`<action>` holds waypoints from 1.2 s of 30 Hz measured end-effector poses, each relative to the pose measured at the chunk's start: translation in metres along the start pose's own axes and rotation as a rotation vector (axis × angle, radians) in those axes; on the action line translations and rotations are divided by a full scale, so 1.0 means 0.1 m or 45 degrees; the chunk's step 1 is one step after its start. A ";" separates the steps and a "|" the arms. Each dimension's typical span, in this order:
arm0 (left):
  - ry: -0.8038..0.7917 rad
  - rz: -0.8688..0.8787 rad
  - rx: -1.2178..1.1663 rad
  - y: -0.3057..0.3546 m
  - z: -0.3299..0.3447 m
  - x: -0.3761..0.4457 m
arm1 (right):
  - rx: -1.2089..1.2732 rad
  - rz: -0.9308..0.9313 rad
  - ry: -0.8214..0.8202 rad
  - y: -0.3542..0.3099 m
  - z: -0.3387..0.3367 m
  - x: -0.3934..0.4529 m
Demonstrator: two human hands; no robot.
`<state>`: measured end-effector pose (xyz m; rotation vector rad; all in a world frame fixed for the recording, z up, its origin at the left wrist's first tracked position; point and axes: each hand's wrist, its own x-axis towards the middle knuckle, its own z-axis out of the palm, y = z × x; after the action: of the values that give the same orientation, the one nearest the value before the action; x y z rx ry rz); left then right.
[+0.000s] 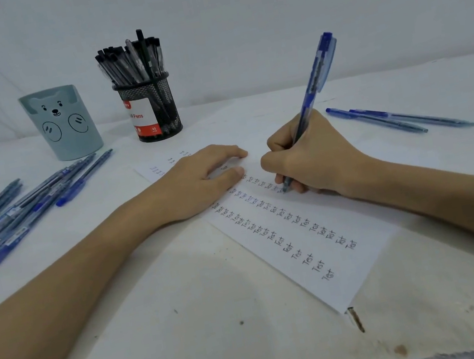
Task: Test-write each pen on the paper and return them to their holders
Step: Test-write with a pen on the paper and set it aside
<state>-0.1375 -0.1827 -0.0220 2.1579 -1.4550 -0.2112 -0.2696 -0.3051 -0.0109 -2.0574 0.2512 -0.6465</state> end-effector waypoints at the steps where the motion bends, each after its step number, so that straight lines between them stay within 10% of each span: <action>1: -0.002 0.001 -0.001 0.00 0.00 0.00 | -0.006 0.001 -0.007 0.00 0.01 0.00; 36: -0.034 -0.034 0.008 0.03 -0.03 -0.01 | -0.035 0.088 0.090 -0.02 0.00 0.01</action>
<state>-0.1394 -0.1817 -0.0184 2.1886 -1.4437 -0.2460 -0.2688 -0.3044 -0.0094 -2.0449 0.3728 -0.6773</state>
